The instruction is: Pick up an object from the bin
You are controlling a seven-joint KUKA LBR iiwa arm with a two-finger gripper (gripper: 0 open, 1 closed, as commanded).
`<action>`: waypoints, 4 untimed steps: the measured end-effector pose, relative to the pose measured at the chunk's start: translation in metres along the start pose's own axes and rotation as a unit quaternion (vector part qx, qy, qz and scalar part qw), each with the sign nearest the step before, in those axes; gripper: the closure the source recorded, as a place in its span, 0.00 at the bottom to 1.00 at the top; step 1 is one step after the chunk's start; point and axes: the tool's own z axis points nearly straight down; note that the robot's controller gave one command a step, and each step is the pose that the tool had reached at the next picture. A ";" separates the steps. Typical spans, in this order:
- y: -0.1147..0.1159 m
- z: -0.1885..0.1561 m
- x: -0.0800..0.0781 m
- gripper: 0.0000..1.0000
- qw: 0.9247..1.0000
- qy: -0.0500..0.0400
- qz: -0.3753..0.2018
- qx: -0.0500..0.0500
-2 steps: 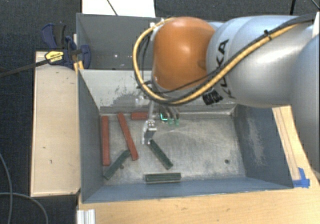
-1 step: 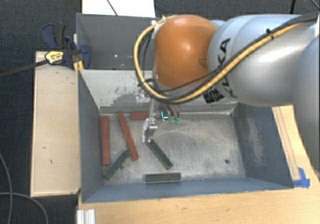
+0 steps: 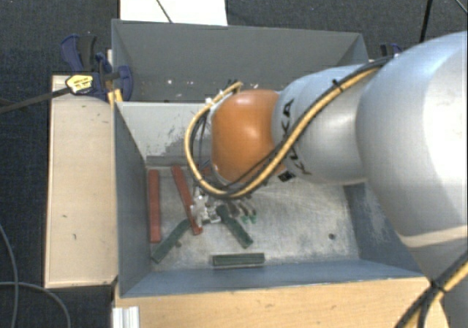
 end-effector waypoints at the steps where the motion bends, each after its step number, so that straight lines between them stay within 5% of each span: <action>1: 0.000 0.000 0.000 0.00 1.000 0.000 0.002 0.000; 2: 0.000 0.001 0.000 0.00 1.000 0.000 0.003 0.000; 3: 0.054 0.020 -0.001 1.00 0.986 0.003 -0.167 0.000; 4: 0.054 0.020 -0.001 1.00 0.986 0.003 -0.166 0.000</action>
Offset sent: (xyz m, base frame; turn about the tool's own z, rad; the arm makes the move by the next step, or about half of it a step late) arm 0.0000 0.0000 0.0000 0.0000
